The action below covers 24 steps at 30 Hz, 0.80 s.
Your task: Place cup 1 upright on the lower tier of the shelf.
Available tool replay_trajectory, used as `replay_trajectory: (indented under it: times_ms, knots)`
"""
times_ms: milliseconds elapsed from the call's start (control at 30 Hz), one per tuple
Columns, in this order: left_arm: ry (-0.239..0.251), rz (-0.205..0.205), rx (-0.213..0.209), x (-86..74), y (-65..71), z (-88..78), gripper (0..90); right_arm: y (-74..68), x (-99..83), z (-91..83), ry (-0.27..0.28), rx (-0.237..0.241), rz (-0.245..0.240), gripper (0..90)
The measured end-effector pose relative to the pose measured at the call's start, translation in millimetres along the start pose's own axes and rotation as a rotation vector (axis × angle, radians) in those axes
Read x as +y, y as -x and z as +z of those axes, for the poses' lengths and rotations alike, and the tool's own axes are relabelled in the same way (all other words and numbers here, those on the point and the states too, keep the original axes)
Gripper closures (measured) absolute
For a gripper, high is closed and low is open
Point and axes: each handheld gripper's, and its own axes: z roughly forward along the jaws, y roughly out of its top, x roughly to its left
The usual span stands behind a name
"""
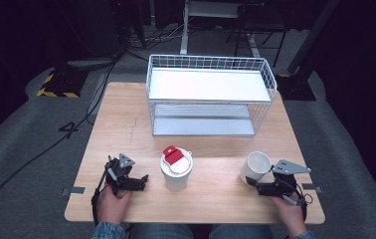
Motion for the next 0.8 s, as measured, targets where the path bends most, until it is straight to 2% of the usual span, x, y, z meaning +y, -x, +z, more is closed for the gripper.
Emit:
replay_trajectory:
  times_ms: [533,800]
  knots:
    - [0.000,-0.009,0.003,1.5,-0.1,1.3,0.3,4.1,33.2,-3.7,-0.004,-0.020,0.000,23.8]
    - [-0.002,-0.006,0.004,1.9,-0.4,1.3,0.4,8.9,55.8,8.1,-0.013,-0.031,0.010,23.8]
